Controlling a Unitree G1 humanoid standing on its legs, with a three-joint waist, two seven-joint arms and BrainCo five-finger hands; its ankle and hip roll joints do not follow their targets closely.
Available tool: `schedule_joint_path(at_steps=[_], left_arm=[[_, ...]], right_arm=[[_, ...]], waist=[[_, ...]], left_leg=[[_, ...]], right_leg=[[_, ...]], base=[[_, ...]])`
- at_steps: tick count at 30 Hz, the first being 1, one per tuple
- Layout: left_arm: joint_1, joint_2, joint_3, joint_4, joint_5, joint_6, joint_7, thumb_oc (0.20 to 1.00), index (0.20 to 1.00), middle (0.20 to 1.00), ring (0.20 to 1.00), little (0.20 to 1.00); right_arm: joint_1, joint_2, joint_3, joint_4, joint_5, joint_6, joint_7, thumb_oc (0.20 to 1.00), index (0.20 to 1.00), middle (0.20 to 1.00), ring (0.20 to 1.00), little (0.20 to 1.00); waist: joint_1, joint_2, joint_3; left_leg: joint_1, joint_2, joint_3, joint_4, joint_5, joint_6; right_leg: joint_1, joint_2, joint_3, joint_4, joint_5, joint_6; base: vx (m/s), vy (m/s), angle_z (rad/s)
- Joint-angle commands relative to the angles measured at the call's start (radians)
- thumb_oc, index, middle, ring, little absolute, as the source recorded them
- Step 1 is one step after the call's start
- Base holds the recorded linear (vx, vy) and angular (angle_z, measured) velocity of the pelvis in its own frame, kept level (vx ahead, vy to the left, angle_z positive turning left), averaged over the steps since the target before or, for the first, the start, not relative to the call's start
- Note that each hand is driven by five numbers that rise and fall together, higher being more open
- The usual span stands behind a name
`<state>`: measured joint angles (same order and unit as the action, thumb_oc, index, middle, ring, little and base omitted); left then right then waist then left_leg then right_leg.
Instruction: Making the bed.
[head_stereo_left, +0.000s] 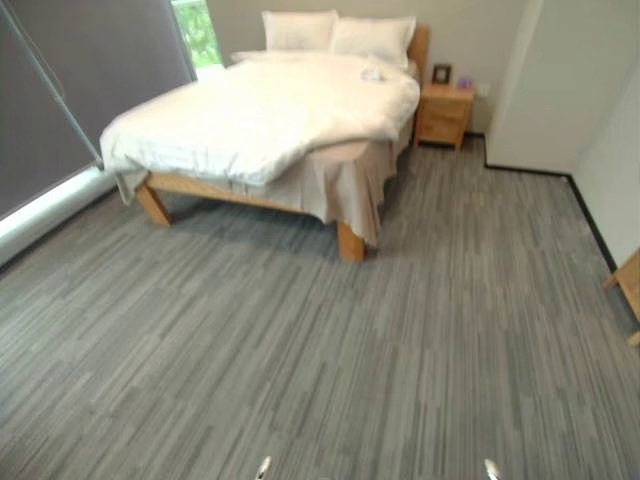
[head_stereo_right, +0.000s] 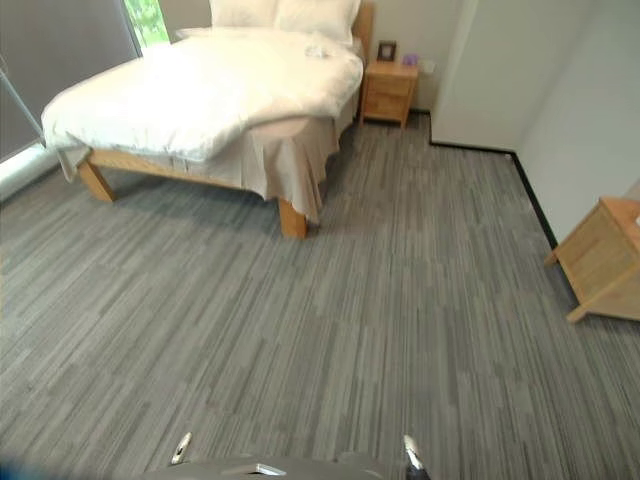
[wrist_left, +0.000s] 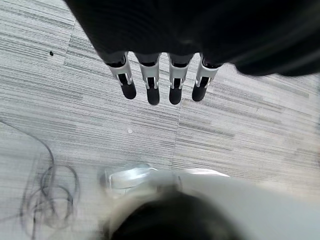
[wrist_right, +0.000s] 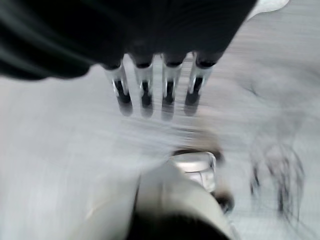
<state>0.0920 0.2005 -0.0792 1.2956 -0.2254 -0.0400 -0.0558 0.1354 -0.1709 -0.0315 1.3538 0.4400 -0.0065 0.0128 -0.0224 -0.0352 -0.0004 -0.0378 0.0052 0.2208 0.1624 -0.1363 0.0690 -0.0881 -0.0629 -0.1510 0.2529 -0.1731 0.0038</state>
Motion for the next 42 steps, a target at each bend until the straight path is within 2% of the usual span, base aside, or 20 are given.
schedule_joint_path(at_steps=[1, 8, 9, 10, 11, 12, 14, 16, 18, 23, 28, 30, 31, 32, 34, 35, 36, 37, 40, 42], left_arm=[[-0.187, 0.009, -0.012, 0.084, -0.075, -0.073, -0.023, 1.000, 1.000, 1.000, 1.000, 1.000], [-0.257, 0.055, -0.101, 0.003, 0.007, -0.098, 0.006, 1.000, 1.000, 1.000, 1.000, 1.000], [-0.281, 0.073, -0.114, -0.032, 0.012, -0.101, 0.018, 1.000, 1.000, 1.000, 1.000, 1.000], [-0.312, 0.103, -0.120, -0.119, -0.018, -0.107, 0.026, 1.000, 1.000, 1.000, 1.000, 1.000], [-0.312, 0.103, -0.120, -0.120, -0.018, -0.107, 0.026, 1.000, 1.000, 1.000, 1.000, 1.000], [-0.320, 0.127, -0.117, -0.237, -0.070, -0.115, 0.031, 1.000, 1.000, 1.000, 1.000, 1.000], [-0.311, 0.163, -0.096, -0.457, -0.138, -0.133, 0.053, 1.000, 1.000, 1.000, 1.000, 1.000], [-0.295, 0.168, -0.097, -0.535, -0.161, -0.130, 0.050, 1.000, 1.000, 1.000, 1.000, 1.000], [-0.269, 0.175, -0.094, -0.655, -0.174, -0.135, 0.050, 1.000, 1.000, 1.000, 1.000, 1.000], [-0.234, 0.155, -0.070, -0.755, -0.191, -0.140, 0.076, 1.000, 1.000, 1.000, 1.000, 1.000], [-0.206, 0.145, -0.047, -0.783, -0.192, -0.139, 0.098, 1.000, 1.000, 1.000, 1.000, 1.000], [-0.172, 0.139, -0.036, -0.833, -0.190, -0.135, 0.109, 1.000, 1.000, 1.000, 1.000, 1.000], [-0.159, 0.141, -0.032, -0.856, -0.193, -0.134, 0.111, 1.000, 1.000, 1.000, 1.000, 1.000], [-0.140, 0.145, -0.029, -0.888, -0.199, -0.128, 0.110, 1.000, 1.000, 1.000, 1.000, 1.000], [-0.125, 0.146, -0.027, -0.917, -0.193, -0.123, 0.108, 1.000, 1.000, 1.000, 1.000, 1.000], [-0.122, 0.153, -0.029, -0.928, -0.184, -0.123, 0.108, 1.000, 1.000, 1.000, 1.000, 1.000], [-0.119, 0.158, -0.029, -0.940, -0.182, -0.123, 0.106, 1.000, 1.000, 1.000, 1.000, 1.000], [-0.121, 0.159, -0.030, -0.938, -0.179, -0.124, 0.102, 1.000, 1.000, 1.000, 1.000, 1.000], [-0.139, 0.162, -0.046, -0.951, -0.183, -0.134, 0.086, 1.000, 1.000, 1.000, 1.000, 1.000], [-0.189, 0.159, -0.068, -0.925, -0.172, -0.138, 0.081, 1.000, 1.000, 1.000, 1.000, 1.000]], right_arm=[[-0.107, -0.079, -0.010, 0.102, 0.185, -0.043, 0.024, 1.000, 1.000, 1.000, 1.000, 1.000], [-0.170, -0.110, 0.070, -0.036, 0.128, -0.066, 0.017, 1.000, 1.000, 1.000, 1.000, 1.000], [-0.181, -0.127, 0.085, -0.113, 0.100, -0.074, 0.006, 1.000, 1.000, 1.000, 1.000, 1.000], [-0.180, -0.162, 0.096, -0.270, 0.059, -0.081, -0.011, 1.000, 1.000, 1.000, 1.000, 1.000], [-0.180, -0.162, 0.096, -0.270, 0.059, -0.081, -0.011, 1.000, 1.000, 1.000, 1.000, 1.000], [-0.157, -0.193, 0.090, -0.455, 0.037, -0.085, -0.026, 1.000, 1.000, 1.000, 1.000, 1.000], [-0.113, -0.225, 0.061, -0.697, 0.029, -0.094, -0.033, 1.000, 1.000, 1.000, 1.000, 1.000], [-0.099, -0.224, 0.052, -0.742, 0.018, -0.100, -0.044, 1.000, 1.000, 1.000, 1.000, 1.000], [-0.081, -0.227, 0.054, -0.876, -0.019, -0.107, -0.046, 1.000, 1.000, 1.000, 1.000, 1.000], [-0.061, -0.209, 0.065, -0.971, -0.047, -0.117, -0.047, 1.000, 1.000, 1.000, 1.000, 1.000], [-0.066, -0.203, 0.074, -0.999, -0.066, -0.120, -0.060, 1.000, 1.000, 1.000, 1.000, 1.000], [-0.071, -0.204, 0.080, -1.029, -0.083, -0.122, -0.068, 1.000, 1.000, 1.000, 1.000, 1.000], [-0.073, -0.206, 0.083, -1.040, -0.089, -0.123, -0.070, 1.000, 1.000, 1.000, 1.000, 1.000], [-0.076, -0.205, 0.095, -1.054, -0.093, -0.123, -0.068, 1.000, 1.000, 1.000, 1.000, 1.000], [-0.096, -0.194, 0.119, -1.054, -0.098, -0.122, -0.066, 1.000, 1.000, 1.000, 1.000, 1.000], [-0.103, -0.192, 0.127, -1.059, -0.102, -0.122, -0.064, 1.000, 1.000, 1.000, 1.000, 1.000], [-0.100, -0.191, 0.127, -1.066, -0.105, -0.116, -0.058, 1.000, 1.000, 1.000, 1.000, 1.000], [-0.096, -0.193, 0.129, -1.068, -0.105, -0.115, -0.051, 1.000, 1.000, 1.000, 1.000, 1.000], [-0.057, -0.198, 0.113, -1.097, -0.094, -0.126, -0.039, 1.000, 1.000, 1.000, 1.000, 1.000], [-0.026, -0.202, 0.099, -1.107, -0.104, -0.131, -0.039, 1.000, 1.000, 1.000, 1.000, 1.000]], waist=[[-0.005, -0.018, 0.017], [-0.005, -0.019, 0.012], [-0.008, -0.016, 0.013], [-0.014, -0.013, 0.015], [-0.014, -0.013, 0.014], [-0.021, -0.011, 0.017], [-0.026, -0.008, 0.025], [-0.024, -0.009, 0.024], [-0.022, -0.010, 0.030], [-0.012, -0.014, 0.045], [-0.006, -0.015, 0.059], [-0.001, -0.003, 0.078], [-0.002, 0.001, 0.087], [-0.007, 0.004, 0.104], [-0.005, 0.019, 0.131], [-0.013, 0.032, 0.143], [-0.021, 0.040, 0.147], [-0.030, 0.041, 0.149], [-0.080, 0.034, 0.152], [-0.125, 0.026, 0.142]], left_leg=[[0.163, 0.089, 0.063, -0.250, 0.173, -0.139], [0.175, 0.084, 0.071, -0.250, 0.166, -0.137], [0.176, 0.083, 0.072, -0.250, 0.167, -0.137], [0.177, 0.081, 0.074, -0.250, 0.168, -0.137], [0.176, 0.081, 0.074, -0.250, 0.168, -0.137], [0.175, 0.081, 0.074, -0.250, 0.170, -0.137], [0.178, 0.079, 0.073, -0.250, 0.169, -0.136], [0.173, 0.078, 0.070, -0.250, 0.172, -0.135], [0.172, 0.076, 0.067, -0.250, 0.172, -0.134], [0.160, 0.067, 0.065, -0.250, 0.168, -0.128], [0.151, 0.048, 0.069, -0.250, 0.157, -0.118], [0.144, 0.024, 0.063, -0.250, 0.136, -0.089], [0.147, 0.013, 0.061, -0.250, 0.124, -0.073], [0.156, 0.002, 0.055, -0.250, 0.109, -0.055], [0.180, -0.006, 0.069, -0.250, 0.082, -0.034], [0.189, 0.006, 0.059, -0.250, 0.081, -0.036], [0.203, 0.013, 0.059, -0.250, 0.081, -0.045], [0.218, 0.015, 0.057, -0.250, 0.085, -0.053], [0.293, 0.021, 0.018, -0.250, 0.056, -0.097], [0.340, 0.037, -0.013, -0.250, 0.049, -0.132]], right_leg=[[0.187, -0.107, -0.146, -0.335, 0.264, 0.145], [0.193, -0.110, -0.141, -0.336, 0.271, 0.153], [0.193, -0.110, -0.140, -0.335, 0.272, 0.155], [0.192, -0.110, -0.139, -0.333, 0.274, 0.159], [0.191, -0.110, -0.139, -0.333, 0.274, 0.159], [0.190, -0.112, -0.139, -0.330, 0.275, 0.162], [0.193, -0.116, -0.140, -0.330, 0.278, 0.165], [0.190, -0.118, -0.143, -0.330, 0.281, 0.165], [0.193, -0.120, -0.147, -0.334, 0.281, 0.167], [0.194, -0.135, -0.165, -0.338, 0.291, 0.174], [0.191, -0.157, -0.173, -0.329, 0.304, 0.187], [0.134, -0.195, -0.146, -0.197, 0.300, 0.196], [0.091, -0.213, -0.119, -0.104, 0.321, 0.201], [0.035, -0.222, -0.083, 0.015, 0.362, 0.212], [-0.075, -0.255, -0.065, 0.206, 0.450, 0.239], [-0.122, -0.241, -0.053, 0.250, 0.456, 0.244], [-0.173, -0.229, -0.041, 0.257, 0.431, 0.245], [-0.190, -0.218, -0.039, 0.215, 0.422, 0.240], [-0.198, -0.173, -0.029, -0.099, 0.400, 0.225], [-0.237, -0.147, 0.009, -0.315, 0.427, 0.235]], base=[[0.00, 0.013, 0.40], [0.01, 0.018, -0.32], [0.00, 0.034, 0.00], [0.00, 0.034, -0.06], [-0.01, 0.038, -0.09], [-0.02, 0.027, -0.05], [-0.01, 0.020, 0.00], [0.01, 0.016, 0.04], [0.00, 0.000, 0.00], [0.04, 0.039, 0.01], [0.07, 0.075, 0.03], [0.10, 0.183, 0.05], [0.11, 0.189, 0.08], [0.11, 0.197, 0.02], [0.18, 0.170, -0.11], [0.29, 0.080, -0.10], [0.36, -0.004, -0.01], [0.45, -0.077, -0.11], [0.55, -0.182, 0.02], [0.61, -0.251, 0.49]])
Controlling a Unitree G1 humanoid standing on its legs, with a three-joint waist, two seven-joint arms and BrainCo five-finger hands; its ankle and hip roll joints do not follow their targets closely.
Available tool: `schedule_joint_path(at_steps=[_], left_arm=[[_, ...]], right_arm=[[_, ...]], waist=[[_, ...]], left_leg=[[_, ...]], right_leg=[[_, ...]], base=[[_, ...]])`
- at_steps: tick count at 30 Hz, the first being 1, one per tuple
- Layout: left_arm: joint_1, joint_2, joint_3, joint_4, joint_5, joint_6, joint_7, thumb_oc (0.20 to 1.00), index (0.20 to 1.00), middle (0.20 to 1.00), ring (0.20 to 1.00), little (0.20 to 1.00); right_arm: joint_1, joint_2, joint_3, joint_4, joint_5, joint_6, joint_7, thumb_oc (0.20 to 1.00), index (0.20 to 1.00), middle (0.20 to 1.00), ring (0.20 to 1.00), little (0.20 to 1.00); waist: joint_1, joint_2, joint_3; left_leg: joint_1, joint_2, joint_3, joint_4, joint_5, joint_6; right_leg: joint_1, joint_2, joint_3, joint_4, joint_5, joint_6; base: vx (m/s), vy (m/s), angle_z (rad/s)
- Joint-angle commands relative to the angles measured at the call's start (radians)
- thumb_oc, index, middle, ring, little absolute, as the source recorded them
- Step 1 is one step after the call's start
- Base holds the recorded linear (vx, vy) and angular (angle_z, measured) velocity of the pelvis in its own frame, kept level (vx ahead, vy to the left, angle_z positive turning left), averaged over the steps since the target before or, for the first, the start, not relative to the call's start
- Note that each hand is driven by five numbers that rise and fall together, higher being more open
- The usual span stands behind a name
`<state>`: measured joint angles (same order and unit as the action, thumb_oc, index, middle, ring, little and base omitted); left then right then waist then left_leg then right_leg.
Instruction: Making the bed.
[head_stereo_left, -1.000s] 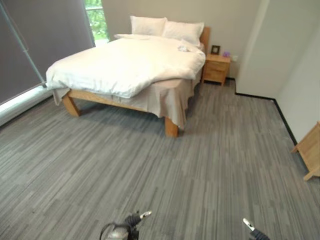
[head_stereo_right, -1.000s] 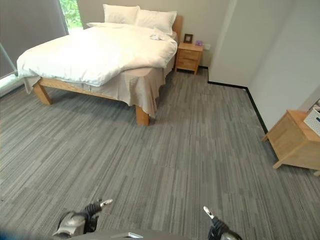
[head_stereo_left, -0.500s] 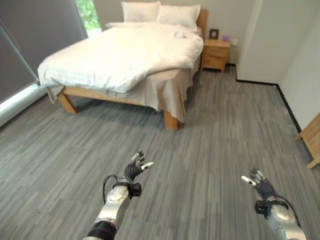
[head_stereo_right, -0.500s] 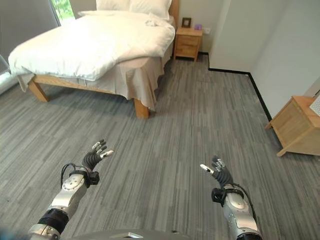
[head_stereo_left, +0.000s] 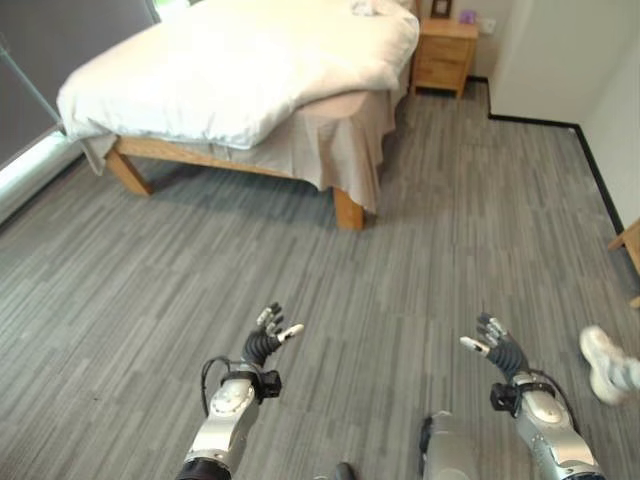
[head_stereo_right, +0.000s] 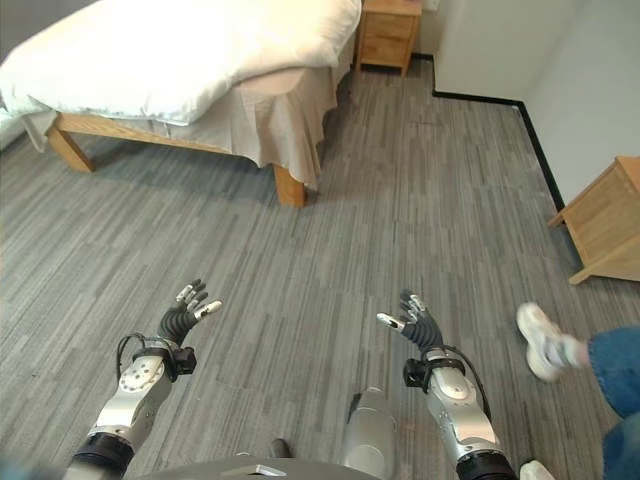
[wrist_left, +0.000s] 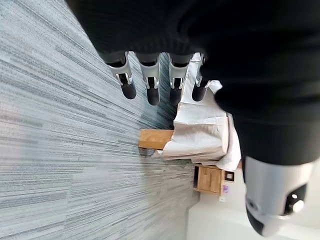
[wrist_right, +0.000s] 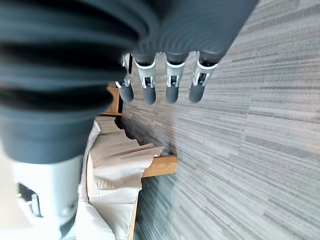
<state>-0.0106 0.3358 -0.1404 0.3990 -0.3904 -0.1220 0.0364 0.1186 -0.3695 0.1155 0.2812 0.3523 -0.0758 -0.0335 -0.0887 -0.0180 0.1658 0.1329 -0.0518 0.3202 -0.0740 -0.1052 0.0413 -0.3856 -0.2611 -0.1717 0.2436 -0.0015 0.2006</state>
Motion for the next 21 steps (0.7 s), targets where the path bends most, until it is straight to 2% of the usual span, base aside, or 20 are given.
schedule_joint_path(at_steps=[1, 2, 3, 4, 5, 6, 7, 8, 9, 10, 11, 12, 13, 14, 15, 16, 18, 19, 20, 21], left_arm=[[-0.111, 0.017, -0.021, -0.024, -0.007, -0.058, -0.011, 1.000, 1.000, 1.000, 1.000, 1.000], [-0.122, 0.008, -0.032, -0.020, -0.006, -0.061, -0.011, 1.000, 1.000, 1.000, 1.000, 1.000], [-0.126, 0.002, -0.040, -0.024, -0.003, -0.060, -0.012, 1.000, 1.000, 1.000, 1.000, 1.000], [-0.126, 0.002, -0.045, -0.036, 0.008, -0.058, -0.020, 1.000, 1.000, 1.000, 1.000, 1.000], [-0.102, 0.003, -0.059, -0.055, 0.014, -0.057, -0.029, 1.000, 1.000, 1.000, 1.000, 1.000], [-0.102, 0.003, -0.058, -0.055, 0.014, -0.057, -0.029, 1.000, 1.000, 1.000, 1.000, 1.000], [-0.105, 0.004, -0.068, -0.056, 0.008, -0.049, -0.035, 1.000, 1.000, 1.000, 1.000, 1.000], [-0.108, 0.001, -0.062, -0.067, -0.004, -0.041, -0.033, 1.000, 1.000, 1.000, 1.000, 1.000], [-0.108, 0.001, -0.062, -0.068, -0.004, -0.041, -0.033, 1.000, 1.000, 1.000, 1.000, 1.000], [-0.114, 0.001, -0.067, -0.066, -0.021, -0.040, -0.038, 1.000, 1.000, 1.000, 1.000, 1.000], [-0.120, -0.005, -0.063, -0.060, -0.032, -0.043, -0.018, 1.000, 1.000, 1.000, 1.000, 1.000], [-0.120, -0.005, -0.063, -0.060, -0.032, -0.043, -0.018, 1.000, 1.000, 1.000, 1.000, 1.000], [-0.115, -0.008, -0.056, -0.060, -0.043, -0.045, -0.023, 1.000, 1.000, 1.000, 1.000, 1.000], [-0.112, -0.010, -0.048, -0.054, -0.050, -0.051, -0.028, 1.000, 1.000, 1.000, 1.000, 1.000], [-0.107, -0.010, -0.050, -0.056, -0.059, -0.055, -0.030, 1.000, 1.000, 1.000, 1.000, 1.000], [-0.104, -0.013, -0.049, -0.051, -0.059, -0.061, -0.029, 1.000, 1.000, 1.000, 1.000, 1.000], [-0.089, -0.015, -0.039, -0.058, -0.065, -0.065, -0.025, 1.000, 1.000, 1.000, 1.000, 1.000], [-0.084, -0.018, -0.035, -0.062, -0.067, -0.065, -0.028, 1.000, 1.000, 1.000, 1.000, 1.000], [-0.087, -0.016, -0.028, -0.060, -0.067, -0.063, -0.029, 1.000, 1.000, 1.000, 1.000, 1.000], [-0.088, -0.017, -0.023, -0.062, -0.069, -0.062, -0.031, 1.000, 1.000, 1.000, 1.000, 1.000]], right_arm=[[0.002, -0.005, -0.059, -0.042, -0.022, -0.060, 0.005, 1.000, 1.000, 1.000, 1.000, 1.000], [0.003, -0.006, -0.060, -0.043, -0.027, -0.059, 0.007, 1.000, 1.000, 1.000, 1.000, 1.000], [0.005, -0.010, -0.066, -0.047, -0.026, -0.059, 0.007, 1.000, 1.000, 1.000, 1.000, 1.000], [0.002, -0.011, -0.067, -0.042, -0.013, -0.060, 0.014, 1.000, 1.000, 1.000, 1.000, 1.000], [0.000, -0.029, -0.061, -0.027, -0.013, -0.066, 0.011, 1.000, 1.000, 1.000, 1.000, 1.000], [0.000, -0.029, -0.061, -0.026, -0.012, -0.067, 0.011, 1.000, 1.000, 1.000, 1.000, 1.000], [-0.009, -0.046, -0.058, -0.026, -0.018, -0.062, 0.009, 1.000, 1.000, 1.000, 1.000, 1.000], [-0.027, -0.057, -0.059, -0.041, 0.001, -0.068, -0.001, 1.000, 1.000, 1.000, 1.000, 1.000], [-0.027, -0.056, -0.059, -0.041, 0.001, -0.068, -0.001, 1.000, 1.000, 1.000, 1.000, 1.000], [-0.035, -0.060, -0.055, -0.037, 0.018, -0.071, -0.008, 1.000, 1.000, 1.000, 1.000, 1.000], [-0.097, -0.082, -0.027, -0.005, -0.005, -0.068, -0.025, 1.000, 1.000, 1.000, 1.000, 1.000], [-0.097, -0.082, -0.027, -0.005, -0.005, -0.068, -0.025, 1.000, 1.000, 1.000, 1.000, 1.000], [-0.141, -0.106, 0.000, 0.003, -0.060, -0.052, -0.035, 1.000, 1.000, 1.000, 1.000, 1.000], [-0.156, -0.112, 0.006, 0.002, -0.076, -0.054, -0.026, 1.000, 1.000, 1.000, 1.000, 1.000], [-0.165, -0.113, 0.006, 0.000, -0.070, -0.059, -0.026, 1.000, 1.000, 1.000, 1.000, 1.000], [-0.173, -0.108, 0.007, 0.007, -0.058, -0.066, -0.027, 1.000, 1.000, 1.000, 1.000, 1.000], [-0.192, -0.099, 0.021, 0.016, -0.040, -0.077, -0.019, 1.000, 1.000, 1.000, 1.000, 1.000], [-0.196, -0.099, 0.026, 0.018, -0.047, -0.074, -0.017, 1.000, 1.000, 1.000, 1.000, 1.000], [-0.204, -0.104, 0.020, 0.014, -0.058, -0.072, -0.020, 1.000, 1.000, 1.000, 1.000, 1.000], [-0.213, -0.104, 0.019, 0.011, -0.060, -0.070, -0.021, 1.000, 1.000, 1.000, 1.000, 1.000]], waist=[[-0.069, 0.015, -0.028], [-0.072, 0.014, -0.033], [-0.082, 0.019, -0.039], [-0.087, 0.026, -0.044], [-0.086, 0.023, -0.047], [-0.089, 0.022, -0.049], [-0.079, 0.002, -0.047], [-0.061, -0.017, -0.036], [-0.063, -0.017, -0.037], [-0.032, -0.043, -0.015], [0.033, -0.077, 0.010], [0.034, -0.077, 0.010], [0.081, -0.091, 0.014], [0.100, -0.089, 0.006], [0.115, -0.092, 0.001], [0.126, -0.080, -0.003], [0.159, -0.057, -0.026], [0.162, -0.046, -0.035], [0.145, -0.044, -0.047], [0.137, -0.043, -0.053]], left_leg=[[0.197, 0.114, -0.126, -0.013, 0.011, -0.123], [0.219, 0.119, -0.130, -0.013, 0.018, -0.132], [0.247, 0.130, -0.146, -0.013, 0.048, -0.144], [0.263, 0.159, -0.159, 0.046, 0.121, -0.173], [0.203, 0.223, -0.178, 0.292, 0.319, -0.207], [0.199, 0.222, -0.181, 0.292, 0.321, -0.207], [0.103, 0.252, -0.177, 0.478, 0.411, -0.210], [0.027, 0.300, -0.138, 0.654, 0.487, -0.223], [0.022, 0.300, -0.141, 0.658, 0.487, -0.223], [-0.071, 0.305, -0.134, 0.799, 0.466, -0.204], [-0.191, 0.294, -0.087, 0.857, 0.388, -0.202], [-0.190, 0.294, -0.086, 0.857, 0.388, -0.202], [-0.283, 0.298, -0.039, 0.800, 0.347, -0.201], [-0.296, 0.310, -0.002, 0.685, 0.352, -0.205], [-0.314, 0.314, 0.024, 0.622, 0.363, -0.210], [-0.334, 0.308, 0.054, 0.515, 0.383, -0.222], [-0.334, 0.243, 0.079, 0.219, 0.425, -0.211], [-0.335, 0.234, 0.109, 0.155, 0.435, -0.213], [-0.316, 0.228, 0.206, 0.090, 0.432, -0.225], [-0.287, 0.217, 0.269, 0.070, 0.442, -0.215]], right_leg=[[0.050, 0.050, 0.015, -0.331, 0.267, 0.048], [0.035, 0.038, -0.019, -0.331, 0.277, 0.055], [0.061, 0.044, -0.035, -0.321, 0.284, 0.049], [0.091, 0.059, -0.046, -0.310, 0.288, 0.034], [0.152, 0.110, -0.038, -0.276, 0.258, -0.032], [0.150, 0.108, -0.040, -0.276, 0.258, -0.032], [0.206, 0.121, -0.043, -0.277, 0.223, -0.076], [0.268, 0.139, -0.065, -0.285, 0.192, -0.120], [0.266, 0.138, -0.067, -0.286, 0.193, -0.121], [0.312, 0.143, -0.055, -0.291, 0.165, -0.153], [0.390, 0.151, -0.062, -0.305, 0.117, -0.160], [0.390, 0.151, -0.062, -0.305, 0.117, -0.160], [0.449, 0.154, -0.056, -0.320, 0.099, -0.152], [0.473, 0.163, -0.056, -0.324, 0.086, -0.150], [0.498, 0.166, -0.053, -0.328, 0.082, -0.144], [0.521, 0.180, -0.054, -0.331, 0.065, -0.138], [0.582, 0.203, -0.046, -0.331, 0.029, -0.119], [0.601, 0.220, -0.050, -0.330, 0.020, -0.117], [0.634, 0.231, -0.071, -0.321, -0.002, -0.107], [0.647, 0.239, -0.081, -0.310, -0.010, -0.105]], base=[[0.61, -0.281, 0.65], [0.61, -0.295, 0.92], [0.61, -0.321, 0.67], [0.81, -0.539, 0.76], [0.60, -0.442, 0.65], [0.57, -0.509, 0.75], [0.43, -0.493, 0.52], [0.43, -0.492, 0.22], [0.37, -0.484, -0.03], [0.48, -0.453, -0.24], [0.49, -0.450, -0.29], [0.69, -0.367, -0.42], [0.55, -0.161, -0.77], [0.74, -0.202, -1.03], [0.58, -0.102, -0.90], [0.62, -0.038, -0.51], [0.64, 0.009, -0.20], [0.62, -0.060, -0.14], [0.58, -0.108, -0.09], [0.57, -0.137, 0.05]])
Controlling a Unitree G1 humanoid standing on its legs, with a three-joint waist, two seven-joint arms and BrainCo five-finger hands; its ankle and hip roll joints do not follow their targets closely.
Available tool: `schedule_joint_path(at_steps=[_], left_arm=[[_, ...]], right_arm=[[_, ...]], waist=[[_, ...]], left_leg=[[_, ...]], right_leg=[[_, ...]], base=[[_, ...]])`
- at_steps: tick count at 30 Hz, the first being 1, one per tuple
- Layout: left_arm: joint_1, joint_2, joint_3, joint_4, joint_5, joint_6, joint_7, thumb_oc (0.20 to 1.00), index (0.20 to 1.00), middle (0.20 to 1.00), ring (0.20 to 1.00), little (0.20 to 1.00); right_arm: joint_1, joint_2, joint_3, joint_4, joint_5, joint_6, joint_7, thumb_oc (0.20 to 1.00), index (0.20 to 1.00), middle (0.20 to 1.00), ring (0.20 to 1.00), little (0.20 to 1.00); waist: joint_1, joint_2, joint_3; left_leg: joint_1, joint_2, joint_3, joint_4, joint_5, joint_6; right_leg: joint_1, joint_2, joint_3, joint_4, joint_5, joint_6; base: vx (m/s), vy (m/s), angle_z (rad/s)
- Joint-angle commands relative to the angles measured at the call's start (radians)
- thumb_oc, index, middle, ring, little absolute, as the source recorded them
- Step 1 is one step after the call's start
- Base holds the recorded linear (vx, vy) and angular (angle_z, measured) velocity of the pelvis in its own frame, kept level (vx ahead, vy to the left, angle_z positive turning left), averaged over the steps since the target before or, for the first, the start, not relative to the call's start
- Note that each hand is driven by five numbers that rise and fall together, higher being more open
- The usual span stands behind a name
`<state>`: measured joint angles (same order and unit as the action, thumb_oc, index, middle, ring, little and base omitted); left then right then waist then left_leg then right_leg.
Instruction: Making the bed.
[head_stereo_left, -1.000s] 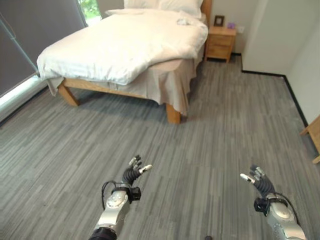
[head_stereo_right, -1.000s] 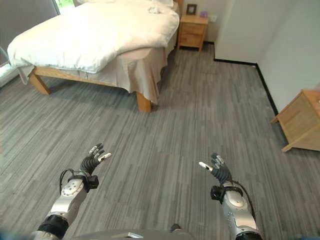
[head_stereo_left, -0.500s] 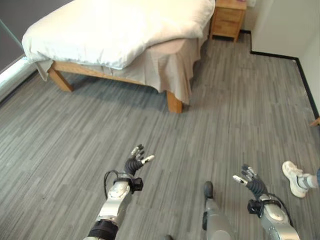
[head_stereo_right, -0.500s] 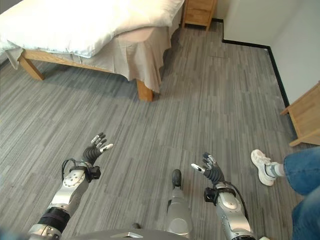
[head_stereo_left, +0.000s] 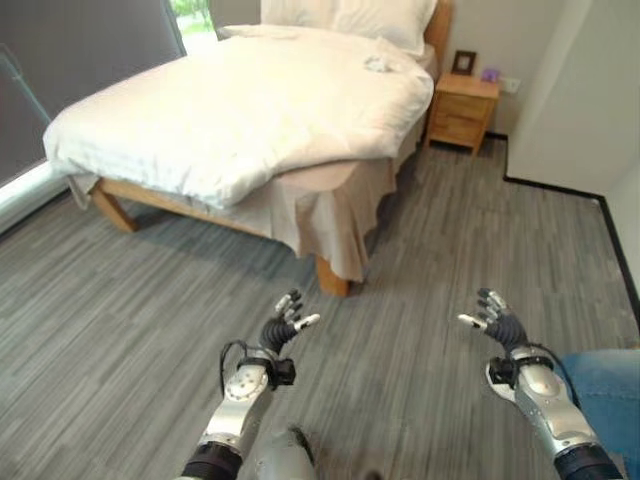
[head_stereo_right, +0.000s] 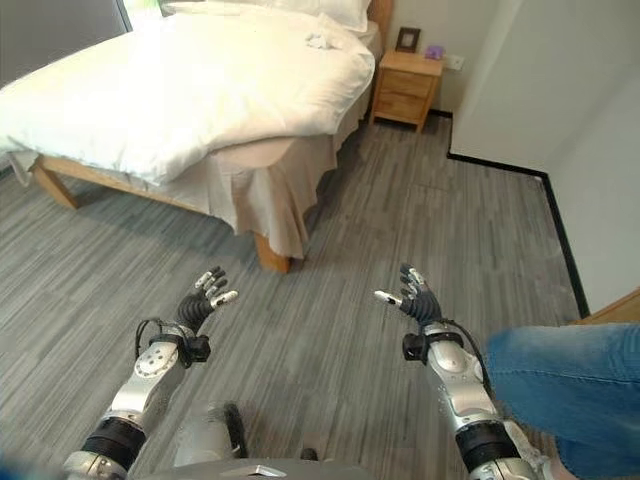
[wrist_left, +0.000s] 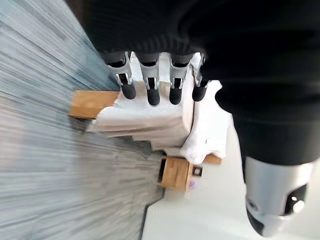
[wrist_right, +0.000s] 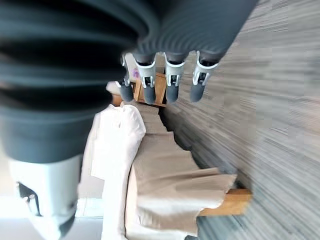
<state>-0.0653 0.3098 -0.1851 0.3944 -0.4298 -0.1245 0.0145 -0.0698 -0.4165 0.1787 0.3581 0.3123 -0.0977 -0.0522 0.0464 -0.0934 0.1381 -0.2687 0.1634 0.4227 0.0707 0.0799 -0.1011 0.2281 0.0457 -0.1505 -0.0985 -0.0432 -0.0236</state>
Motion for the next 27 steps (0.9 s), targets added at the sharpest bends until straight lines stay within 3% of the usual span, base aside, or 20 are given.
schedule_joint_path(at_steps=[1, 2, 3, 4, 6, 8, 9, 10, 11, 12, 13, 14, 15, 17, 18, 21, 24, 25, 26, 27], left_arm=[[-0.033, 0.008, 0.028, -0.062, -0.032, -0.057, -0.013, 1.000, 1.000, 1.000, 1.000, 1.000], [-0.019, 0.013, 0.048, -0.078, -0.030, -0.061, -0.013, 1.000, 1.000, 1.000, 1.000, 1.000], [-0.008, 0.015, 0.043, -0.081, -0.016, -0.063, -0.012, 1.000, 1.000, 1.000, 1.000, 1.000], [-0.008, 0.015, 0.036, -0.090, -0.012, -0.051, -0.018, 1.000, 1.000, 1.000, 1.000, 1.000], [-0.055, 0.027, 0.005, -0.087, 0.005, -0.049, -0.018, 1.000, 1.000, 1.000, 1.000, 1.000], [-0.086, 0.035, -0.012, -0.083, 0.000, -0.058, -0.023, 1.000, 1.000, 1.000, 1.000, 1.000], [-0.110, 0.039, -0.024, -0.085, -0.007, -0.062, -0.014, 1.000, 1.000, 1.000, 1.000, 1.000], [-0.110, 0.039, -0.024, -0.085, -0.007, -0.062, -0.013, 1.000, 1.000, 1.000, 1.000, 1.000], [-0.127, 0.036, -0.035, -0.098, -0.038, -0.060, -0.027, 1.000, 1.000, 1.000, 1.000, 1.000], [-0.125, 0.029, -0.045, -0.100, -0.060, -0.059, -0.035, 1.000, 1.000, 1.000, 1.000, 1.000], [-0.125, 0.029, -0.045, -0.100, -0.060, -0.059, -0.036, 1.000, 1.000, 1.000, 1.000, 1.000], [-0.117, 0.019, -0.073, -0.099, -0.072, -0.059, -0.053, 1.000, 1.000, 1.000, 1.000, 1.000], [-0.114, 0.020, -0.090, -0.103, -0.058, -0.060, -0.059, 1.000, 1.000, 1.000, 1.000, 1.000], [-0.126, 0.033, -0.121, -0.110, -0.023, -0.066, -0.070, 1.000, 1.000, 1.000, 1.000, 1.000], [-0.126, 0.033, -0.121, -0.110, -0.023, -0.066, -0.070, 1.000, 1.000, 1.000, 1.000, 1.000], [-0.078, 0.044, -0.145, -0.146, -0.048, -0.055, -0.125, 1.000, 1.000, 1.000, 1.000, 1.000], [-0.064, 0.053, -0.135, -0.152, -0.057, -0.054, -0.129, 1.000, 1.000, 1.000, 1.000, 1.000], [-0.030, 0.062, -0.128, -0.163, -0.071, -0.042, -0.146, 1.000, 1.000, 1.000, 1.000, 1.000], [-0.029, 0.062, -0.126, -0.164, -0.071, -0.041, -0.147, 1.000, 1.000, 1.000, 1.000, 1.000], [-0.013, 0.065, -0.127, -0.163, -0.094, -0.036, -0.161, 1.000, 1.000, 1.000, 1.000, 1.000]], right_arm=[[-0.020, -0.055, -0.048, -0.084, -0.022, -0.046, 0.002, 1.000, 1.000, 1.000, 1.000, 1.000], [-0.019, -0.050, -0.052, -0.107, -0.029, -0.046, 0.013, 1.000, 1.000, 1.000, 1.000, 1.000], [-0.010, -0.041, -0.042, -0.108, -0.049, -0.051, 0.018, 1.000, 1.000, 1.000, 1.000, 1.000], [0.005, -0.031, -0.047, -0.114, -0.070, -0.051, 0.014, 1.000, 1.000, 1.000, 1.000, 1.000], [0.011, -0.009, -0.055, -0.108, -0.063, -0.042, 0.002, 1.000, 1.000, 1.000, 1.000, 1.000], [0.003, 0.007, -0.062, -0.086, -0.042, -0.046, 0.004, 1.000, 1.000, 1.000, 1.000, 1.000], [0.004, 0.008, -0.055, -0.085, -0.057, -0.044, 0.002, 1.000, 1.000, 1.000, 1.000, 1.000], [0.004, 0.007, -0.055, -0.086, -0.058, -0.043, 0.002, 1.000, 1.000, 1.000, 1.000, 1.000], [0.025, 0.002, -0.067, -0.091, -0.050, -0.038, 0.011, 1.000, 1.000, 1.000, 1.000, 1.000], [0.034, -0.002, -0.079, -0.094, -0.042, -0.036, 0.012, 1.000, 1.000, 1.000, 1.000, 1.000], [0.035, -0.003, -0.080, -0.095, -0.042, -0.036, 0.012, 1.000, 1.000, 1.000, 1.000, 1.000], [0.052, -0.019, -0.106, -0.101, -0.034, -0.039, 0.009, 1.000, 1.000, 1.000, 1.000, 1.000], [0.060, -0.035, -0.122, -0.120, -0.038, -0.041, 0.009, 1.000, 1.000, 1.000, 1.000, 1.000], [0.053, -0.064, -0.153, -0.130, -0.047, -0.049, 0.001, 1.000, 1.000, 1.000, 1.000, 1.000], [0.052, -0.064, -0.154, -0.130, -0.047, -0.049, 0.001, 1.000, 1.000, 1.000, 1.000, 1.000], [-0.050, -0.137, -0.193, -0.116, -0.085, -0.064, -0.034, 1.000, 1.000, 1.000, 1.000, 1.000], [-0.094, -0.159, -0.182, -0.109, -0.093, -0.069, -0.036, 1.000, 1.000, 1.000, 1.000, 1.000], [-0.143, -0.177, -0.157, -0.096, -0.087, -0.067, -0.026, 1.000, 1.000, 1.000, 1.000, 1.000], [-0.145, -0.177, -0.155, -0.094, -0.087, -0.068, -0.027, 1.000, 1.000, 1.000, 1.000, 1.000], [-0.207, -0.248, -0.127, -0.089, -0.114, -0.063, -0.019, 1.000, 1.000, 1.000, 1.000, 1.000]], waist=[[-0.002, 0.037, -0.034], [0.005, 0.038, -0.051], [0.013, 0.037, -0.068], [0.012, 0.032, -0.076], [-0.023, 0.057, -0.048], [-0.046, 0.062, -0.030], [-0.066, 0.080, -0.012], [-0.071, 0.078, -0.010], [-0.078, 0.078, -0.012], [-0.086, 0.078, -0.014], [-0.089, 0.080, -0.014], [-0.110, 0.059, -0.023], [-0.123, 0.047, -0.030], [-0.126, 0.027, -0.040], [-0.126, 0.027, -0.042], [-0.086, -0.005, -0.051], [-0.074, -0.008, -0.047], [-0.048, -0.009, -0.050], [-0.050, -0.008, -0.048], [-0.033, -0.011, -0.038]], left_leg=[[0.156, -0.010, 0.222, -0.080, 0.254, -0.058], [0.187, -0.048, 0.203, -0.104, 0.175, 0.007], [0.221, -0.102, 0.177, -0.124, 0.109, 0.066], [0.256, -0.155, 0.195, -0.135, 0.058, 0.122], [0.309, -0.133, 0.191, -0.124, 0.018, 0.148], [0.326, -0.142, 0.178, -0.106, -0.016, 0.164], [0.376, -0.149, 0.131, -0.109, -0.039, 0.171], [0.377, -0.153, 0.126, -0.110, -0.039, 0.171], [0.406, -0.153, 0.053, -0.122, -0.046, 0.151], [0.405, -0.142, 0.027, -0.125, -0.034, 0.147], [0.405, -0.139, 0.023, -0.125, -0.034, 0.146], [0.411, -0.141, -0.047, -0.117, -0.052, 0.123], [0.412, -0.136, -0.094, -0.115, -0.060, 0.107], [0.417, -0.128, -0.172, -0.125, -0.072, 0.086], [0.414, -0.128, -0.172, -0.125, -0.071, 0.086], [0.445, -0.082, -0.260, -0.130, -0.080, 0.042], [0.464, -0.062, -0.267, -0.133, -0.078, 0.031], [0.464, -0.028, -0.276, -0.106, -0.065, 0.013], [0.466, -0.026, -0.277, -0.105, -0.066, 0.012], [0.407, 0.041, -0.295, 0.057, 0.051, -0.021]], right_leg=[[0.035, -0.063, -0.108, 0.074, 0.031, 0.124], [0.031, -0.069, -0.116, 0.130, 0.030, 0.131], [0.022, -0.100, -0.139, 0.240, 0.075, 0.165], [-0.030, -0.142, -0.142, 0.482, 0.226, 0.269], [-0.164, -0.185, -0.144, 0.732, 0.320, 0.285], [-0.211, -0.217, -0.133, 0.803, 0.304, 0.285], [-0.294, -0.286, -0.132, 0.837, 0.251, 0.272], [-0.292, -0.290, -0.136, 0.841, 0.247, 0.272], [-0.316, -0.369, -0.122, 0.686, 0.221, 0.236], [-0.306, -0.370, -0.128, 0.599, 0.241, 0.213], [-0.301, -0.368, -0.134, 0.594, 0.243, 0.212], [-0.289, -0.328, -0.027, 0.371, 0.232, 0.207], [-0.268, -0.298, 0.052, 0.233, 0.225, 0.212], [-0.256, -0.302, 0.170, 0.092, 0.235, 0.246], [-0.258, -0.303, 0.170, 0.090, 0.238, 0.246], [-0.268, -0.347, 0.115, 0.078, 0.317, 0.279], [-0.264, -0.334, 0.112, 0.085, 0.304, 0.278], [-0.241, -0.310, 0.075, 0.075, 0.236, 0.269], [-0.239, -0.309, 0.074, 0.075, 0.235, 0.268], [-0.206, -0.246, 0.072, 0.060, 0.197, 0.217]], base=[[0.55, -0.084, 0.40], [0.56, 0.013, 0.50], [0.55, 0.164, 0.22], [0.43, 0.120, -0.04], [0.29, -0.007, 0.11], [0.26, -0.017, 1.32], [0.31, -0.016, 1.74], [0.44, -0.201, 1.50], [0.29, -0.314, 1.12], [0.29, -0.314, 1.31], [0.27, -0.378, 1.41], [0.35, -0.412, 1.74], [0.44, -0.503, 1.94], [0.28, -0.310, 1.63], [0.32, -0.380, 1.63], [0.32, -0.442, 1.26], [0.17, -0.316, 0.49], [0.11, -0.244, 0.11], [0.25, -0.573, -0.05], [0.17, -0.493, -0.17]])
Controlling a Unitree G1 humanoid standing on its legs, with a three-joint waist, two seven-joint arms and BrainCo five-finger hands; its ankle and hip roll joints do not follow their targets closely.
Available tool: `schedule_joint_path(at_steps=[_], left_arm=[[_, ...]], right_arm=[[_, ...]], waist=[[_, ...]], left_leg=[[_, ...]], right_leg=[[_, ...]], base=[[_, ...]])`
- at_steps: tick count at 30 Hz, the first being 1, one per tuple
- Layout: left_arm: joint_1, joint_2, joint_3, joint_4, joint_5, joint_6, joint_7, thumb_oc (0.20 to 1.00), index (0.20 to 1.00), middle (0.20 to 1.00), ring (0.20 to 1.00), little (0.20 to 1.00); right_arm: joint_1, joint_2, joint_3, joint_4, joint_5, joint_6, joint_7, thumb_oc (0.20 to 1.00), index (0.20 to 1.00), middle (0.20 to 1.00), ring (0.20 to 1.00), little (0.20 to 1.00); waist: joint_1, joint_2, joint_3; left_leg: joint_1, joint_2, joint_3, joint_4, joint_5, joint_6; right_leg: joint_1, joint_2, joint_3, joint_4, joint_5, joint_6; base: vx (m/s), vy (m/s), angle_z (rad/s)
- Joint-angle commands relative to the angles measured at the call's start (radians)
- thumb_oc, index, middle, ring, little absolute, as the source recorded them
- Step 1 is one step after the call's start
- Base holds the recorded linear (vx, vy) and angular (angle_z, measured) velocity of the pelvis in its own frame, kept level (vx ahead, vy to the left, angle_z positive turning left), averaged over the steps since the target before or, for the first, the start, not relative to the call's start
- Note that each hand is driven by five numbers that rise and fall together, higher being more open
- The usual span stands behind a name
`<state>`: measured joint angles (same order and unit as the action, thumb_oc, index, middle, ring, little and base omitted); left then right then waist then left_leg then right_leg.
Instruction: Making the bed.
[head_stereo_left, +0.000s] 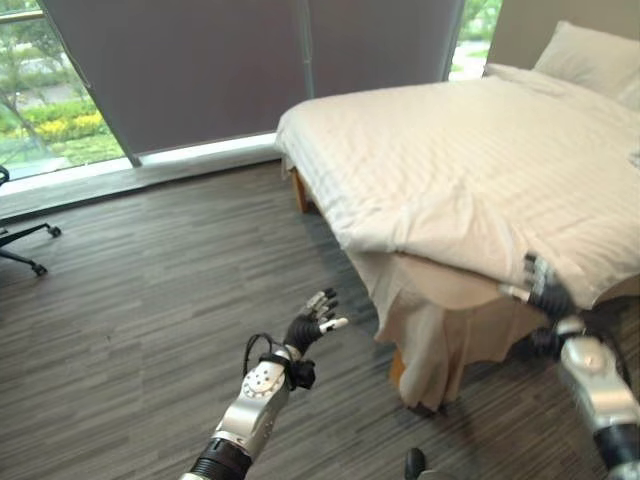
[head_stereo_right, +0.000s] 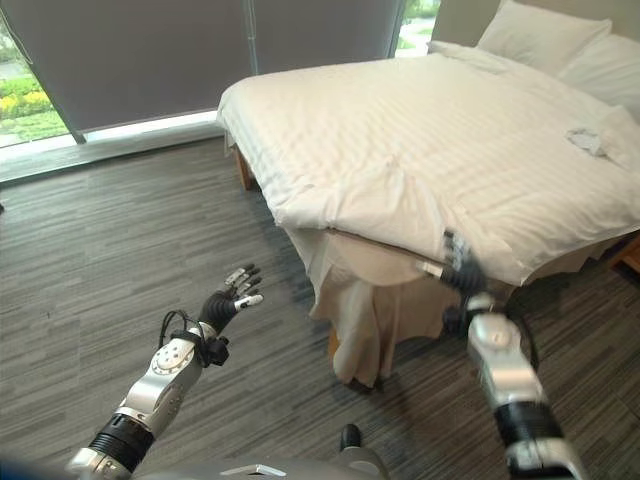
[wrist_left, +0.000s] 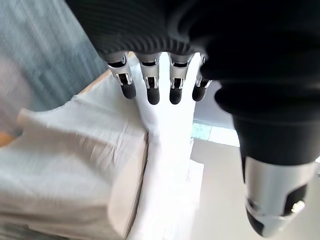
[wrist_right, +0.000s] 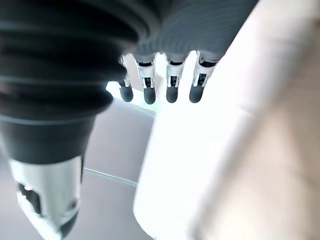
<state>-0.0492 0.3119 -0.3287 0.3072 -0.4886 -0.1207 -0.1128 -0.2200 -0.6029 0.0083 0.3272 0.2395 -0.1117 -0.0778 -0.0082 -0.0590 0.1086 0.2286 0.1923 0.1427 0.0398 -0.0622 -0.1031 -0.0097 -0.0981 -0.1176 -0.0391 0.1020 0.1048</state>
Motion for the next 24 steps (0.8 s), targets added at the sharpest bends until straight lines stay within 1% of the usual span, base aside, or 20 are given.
schedule_joint_path(at_steps=[1, 2, 3, 4, 5, 6, 7, 8, 9, 10, 11, 12, 13, 16, 17, 19, 22, 24], left_arm=[[-0.036, 0.060, 0.015, -0.074, -0.043, -0.033, -0.033, 1.000, 1.000, 1.000, 1.000, 1.000], [-0.042, 0.056, 0.009, -0.068, -0.052, -0.028, -0.034, 1.000, 1.000, 1.000, 1.000, 1.000], [-0.041, 0.056, 0.000, -0.072, -0.062, -0.025, -0.042, 1.000, 1.000, 1.000, 1.000, 1.000], [-0.033, 0.054, -0.012, -0.080, -0.075, -0.022, -0.050, 1.000, 1.000, 1.000, 1.000, 1.000], [-0.025, 0.052, -0.032, -0.088, -0.085, -0.016, -0.059, 1.000, 1.000, 1.000, 1.000, 1.000], [-0.024, 0.052, -0.051, -0.085, -0.085, -0.012, -0.072, 1.000, 1.000, 1.000, 1.000, 1.000], [-0.023, 0.052, -0.066, -0.081, -0.102, -0.008, -0.093, 1.000, 1.000, 1.000, 1.000, 1.000], [-0.017, 0.051, -0.074, -0.079, -0.116, -0.007, -0.106, 1.000, 1.000, 1.000, 1.000, 1.000], [-0.017, 0.052, -0.096, -0.068, -0.126, -0.005, -0.111, 1.000, 1.000, 1.000, 1.000, 1.000], [-0.018, 0.071, -0.132, -0.064, -0.137, 0.006, -0.122, 1.000, 1.000, 1.000, 1.000, 1.000], [-0.018, 0.068, -0.129, -0.064, -0.137, 0.006, -0.122, 1.000, 1.000, 1.000, 1.000, 1.000], [-0.013, 0.077, -0.143, -0.070, -0.143, 0.009, -0.130, 1.000, 1.000, 1.000, 1.000, 1.000], [-0.008, 0.080, -0.154, -0.074, -0.146, 0.017, -0.143, 1.000, 1.000, 1.000, 1.000, 1.000], [0.020, 0.100, -0.177, -0.086, -0.156, 0.032, -0.164, 1.000, 1.000, 1.000, 1.000, 1.000], [0.028, 0.102, -0.186, -0.086, -0.169, 0.038, -0.171, 1.000, 1.000, 1.000, 1.000, 1.000], [0.025, 0.121, -0.213, -0.092, -0.171, 0.048, -0.182, 1.000, 1.000, 1.000, 1.000, 1.000], [0.003, 0.154, -0.258, -0.099, -0.146, 0.052, -0.206, 1.000, 1.000, 1.000, 1.000, 1.000], [-0.004, 0.159, -0.272, -0.101, -0.147, 0.051, -0.208, 1.000, 1.000, 1.000, 1.000, 1.000]], right_arm=[[-0.078, -0.101, 0.041, -0.064, -0.045, -0.049, 0.003, 1.000, 1.000, 1.000, 1.000, 1.000], [-0.120, -0.137, 0.053, -0.070, -0.040, -0.049, -0.005, 1.000, 1.000, 1.000, 1.000, 1.000], [-0.159, -0.166, 0.064, -0.066, -0.035, -0.045, -0.011, 1.000, 1.000, 1.000, 1.000, 1.000], [-0.198, -0.203, 0.076, -0.055, -0.027, -0.044, -0.014, 1.000, 1.000, 1.000, 1.000, 1.000], [-0.231, -0.241, 0.088, -0.048, -0.023, -0.035, -0.012, 1.000, 1.000, 1.000, 1.000, 1.000], [-0.267, -0.298, 0.112, -0.021, -0.022, -0.026, 0.008, 1.000, 1.000, 1.000, 1.000, 1.000], [-0.325, -0.378, 0.173, 0.036, -0.041, -0.013, 0.052, 1.000, 1.000, 1.000, 1.000, 1.000], [-0.380, -0.412, 0.220, 0.085, -0.051, -0.005, 0.061, 1.000, 1.000, 1.000, 1.000, 1.000], [-0.464, -0.450, 0.288, 0.170, -0.078, 0.003, 0.054, 1.000, 1.000, 1.000, 1.000, 1.000], [-0.694, -0.512, 0.481, 0.335, -0.170, 0.030, 0.069, 1.000, 1.000, 1.000, 1.000, 1.000], [-0.706, -0.511, 0.492, 0.340, -0.169, 0.029, 0.069, 1.000, 1.000, 1.000, 1.000, 1.000], [-0.807, -0.520, 0.573, 0.389, -0.230, 0.043, 0.072, 1.000, 1.000, 1.000, 1.000, 1.000], [-0.921, -0.513, 0.653, 0.469, -0.259, 0.049, 0.073, 1.000, 1.000, 1.000, 1.000, 1.000], [-1.104, -0.443, 0.733, 0.664, -0.285, 0.052, 0.044, 1.000, 1.000, 1.000, 1.000, 1.000], [-1.131, -0.416, 0.739, 0.706, -0.288, 0.057, 0.038, 1.000, 1.000, 1.000, 1.000, 1.000], [-1.199, -0.375, 0.775, 0.786, -0.294, 0.061, 0.037, 1.000, 1.000, 1.000, 1.000, 1.000], [-1.288, -0.306, 0.844, 0.882, -0.340, 0.062, 0.048, 1.000, 1.000, 1.000, 1.000, 1.000], [-1.320, -0.270, 0.857, 0.911, -0.336, 0.062, 0.040, 1.000, 1.000, 1.000, 1.000, 1.000]], waist=[[0.015, -0.050, 0.009], [0.018, -0.069, 0.035], [0.026, -0.086, 0.041], [0.036, -0.090, 0.048], [0.044, -0.095, 0.047], [0.046, -0.097, 0.043], [0.053, -0.098, 0.043], [0.055, -0.096, 0.036], [0.055, -0.090, 0.031], [0.062, -0.080, 0.028], [0.059, -0.077, 0.027], [0.060, -0.072, 0.027], [0.054, -0.064, 0.022], [0.051, -0.047, -0.002], [0.053, -0.043, -0.005], [0.057, -0.038, -0.003], [0.063, -0.031, 0.007], [0.069, -0.026, 0.019]], left_leg=[[-0.164, 0.035, -0.028, 0.239, 0.241, -0.023], [-0.211, 0.053, -0.009, 0.384, 0.262, -0.011], [-0.247, 0.040, 0.000, 0.433, 0.256, 0.005], [-0.278, 0.022, 0.006, 0.454, 0.242, 0.005], [-0.311, 0.000, 0.019, 0.436, 0.233, 0.002], [-0.336, -0.005, 0.039, 0.383, 0.229, 0.000], [-0.349, -0.005, 0.059, 0.320, 0.240, -0.007], [-0.345, -0.010, 0.070, 0.266, 0.258, -0.015], [-0.343, -0.020, 0.084, 0.188, 0.273, -0.022], [-0.323, -0.047, 0.088, 0.086, 0.281, -0.029], [-0.324, -0.047, 0.088, 0.082, 0.285, -0.029], [-0.310, -0.059, 0.061, 0.067, 0.278, -0.030], [-0.311, -0.065, 0.044, 0.052, 0.285, -0.037], [-0.235, -0.084, 0.043, -0.080, 0.247, -0.015], [-0.220, -0.091, 0.047, -0.109, 0.237, -0.006], [-0.224, -0.097, 0.051, -0.125, 0.226, 0.003], [-0.245, -0.103, 0.051, -0.127, 0.209, 0.011], [-0.263, -0.106, 0.049, -0.127, 0.203, 0.017]], right_leg=[[0.055, -0.087, 0.005, -0.005, 0.045, 0.057], [0.086, -0.080, -0.020, -0.012, 0.042, 0.027], [0.101, -0.067, -0.024, -0.027, 0.033, 0.003], [0.119, -0.059, -0.016, -0.039, 0.026, 0.001], [0.128, -0.058, -0.013, -0.048, 0.024, 0.004], [0.133, -0.055, -0.012, -0.048, 0.023, 0.006], [0.146, -0.051, -0.011, -0.048, 0.010, 0.005], [0.145, -0.045, -0.012, -0.048, 0.001, 0.004], [0.144, -0.037, -0.018, -0.048, -0.004, 0.006], [0.156, -0.024, -0.024, -0.048, -0.019, 0.013], [0.153, -0.023, -0.023, -0.048, -0.017, 0.012], [0.155, -0.022, -0.021, -0.048, -0.021, 0.014], [0.153, -0.023, -0.023, -0.048, -0.022, 0.015], [0.142, -0.020, -0.017, -0.048, -0.031, 0.029], [0.137, -0.021, -0.015, -0.048, -0.034, 0.032], [0.118, -0.023, -0.011, -0.048, -0.034, 0.034], [0.067, -0.026, -0.007, -0.048, -0.030, 0.036], [0.037, -0.030, -0.007, -0.048, -0.024, 0.040]], base=[[0.19, -0.667, -0.12], [0.10, -0.495, 0.31], [0.13, -0.421, 0.50], [0.16, -0.304, 0.32], [0.20, -0.189, -0.30], [0.24, -0.144, -0.49], [0.24, -0.100, -0.37], [0.25, -0.077, 0.00], [0.30, -0.041, -0.04], [0.24, -0.025, -0.07], [0.22, 0.008, -0.20], [0.14, 0.039, -0.12], [0.21, 0.075, -0.12], [0.23, 0.101, -0.27], [0.16, 0.087, -0.16], [0.07, 0.075, -0.13], [0.03, 0.070, 0.03], [0.00, 0.056, 0.05]])
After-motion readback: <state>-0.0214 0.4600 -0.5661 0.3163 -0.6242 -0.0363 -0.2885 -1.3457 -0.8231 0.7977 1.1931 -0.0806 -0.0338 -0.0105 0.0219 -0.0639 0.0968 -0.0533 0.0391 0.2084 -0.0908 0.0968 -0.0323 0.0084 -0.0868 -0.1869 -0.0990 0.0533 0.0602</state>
